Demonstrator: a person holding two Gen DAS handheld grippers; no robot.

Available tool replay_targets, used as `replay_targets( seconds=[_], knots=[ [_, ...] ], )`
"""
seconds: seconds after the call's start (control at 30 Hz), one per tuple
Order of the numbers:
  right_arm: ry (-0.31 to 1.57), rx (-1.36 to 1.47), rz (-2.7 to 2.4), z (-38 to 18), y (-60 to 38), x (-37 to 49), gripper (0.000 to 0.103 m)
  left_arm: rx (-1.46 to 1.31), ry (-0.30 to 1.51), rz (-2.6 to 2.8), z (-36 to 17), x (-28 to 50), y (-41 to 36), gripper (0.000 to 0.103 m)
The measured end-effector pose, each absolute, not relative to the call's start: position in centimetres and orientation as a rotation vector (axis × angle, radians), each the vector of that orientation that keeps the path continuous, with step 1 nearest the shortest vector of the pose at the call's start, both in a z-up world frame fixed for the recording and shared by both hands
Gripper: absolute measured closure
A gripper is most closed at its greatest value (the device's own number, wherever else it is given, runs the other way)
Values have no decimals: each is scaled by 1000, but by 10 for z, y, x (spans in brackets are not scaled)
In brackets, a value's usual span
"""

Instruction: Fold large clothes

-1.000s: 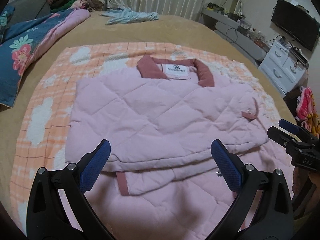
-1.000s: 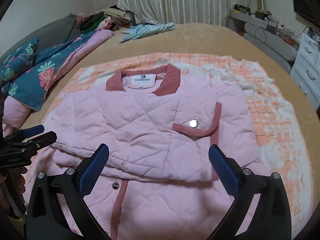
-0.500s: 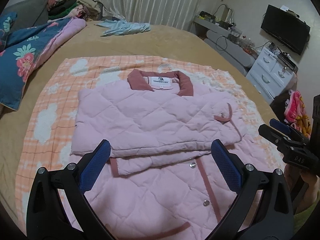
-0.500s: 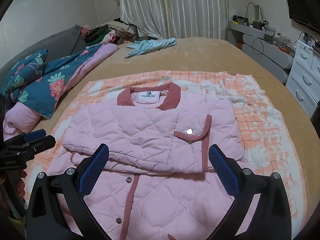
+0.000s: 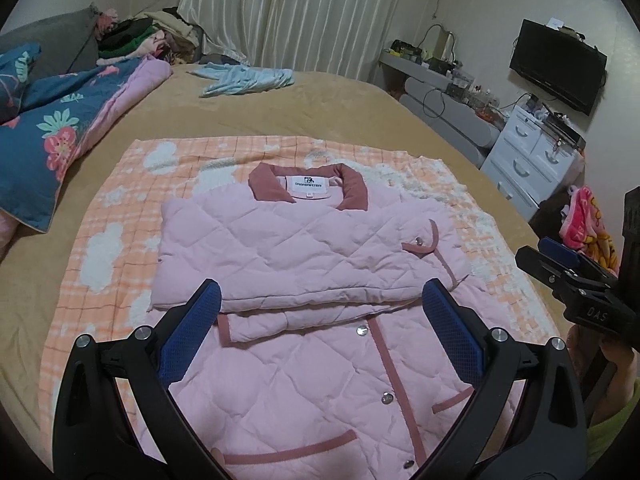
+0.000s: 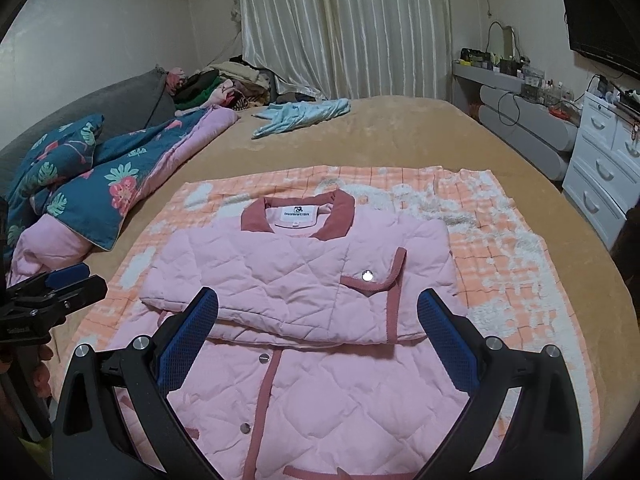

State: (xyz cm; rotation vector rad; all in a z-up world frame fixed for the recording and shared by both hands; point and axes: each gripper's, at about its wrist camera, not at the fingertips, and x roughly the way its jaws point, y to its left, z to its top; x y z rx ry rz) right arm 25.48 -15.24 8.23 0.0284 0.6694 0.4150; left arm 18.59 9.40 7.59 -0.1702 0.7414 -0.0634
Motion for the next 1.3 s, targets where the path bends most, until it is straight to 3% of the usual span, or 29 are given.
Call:
replay_targets(
  seconds=[1.3],
  knots=[
    [532,36,457,125,-187,168,4,-110,654,-34,101,117,72,9]
  ],
)
